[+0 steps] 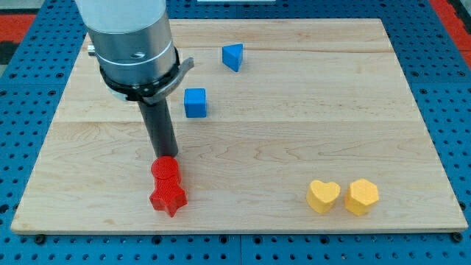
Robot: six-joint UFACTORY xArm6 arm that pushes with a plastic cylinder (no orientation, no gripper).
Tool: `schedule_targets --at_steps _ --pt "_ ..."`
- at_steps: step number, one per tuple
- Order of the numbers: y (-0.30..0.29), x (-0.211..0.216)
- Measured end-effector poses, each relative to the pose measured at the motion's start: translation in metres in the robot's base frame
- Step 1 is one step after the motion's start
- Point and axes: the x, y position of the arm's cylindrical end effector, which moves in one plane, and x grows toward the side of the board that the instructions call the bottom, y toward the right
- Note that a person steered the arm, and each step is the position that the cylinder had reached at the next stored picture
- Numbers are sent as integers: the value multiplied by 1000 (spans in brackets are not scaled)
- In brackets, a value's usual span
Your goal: Push the blue cube to the right side
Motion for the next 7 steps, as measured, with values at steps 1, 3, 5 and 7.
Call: schedule_targets --at_steps 1,3,5,7 --pt "-69 -16" --pt "0 -75" --pt "17 -88" --pt "83 -103"
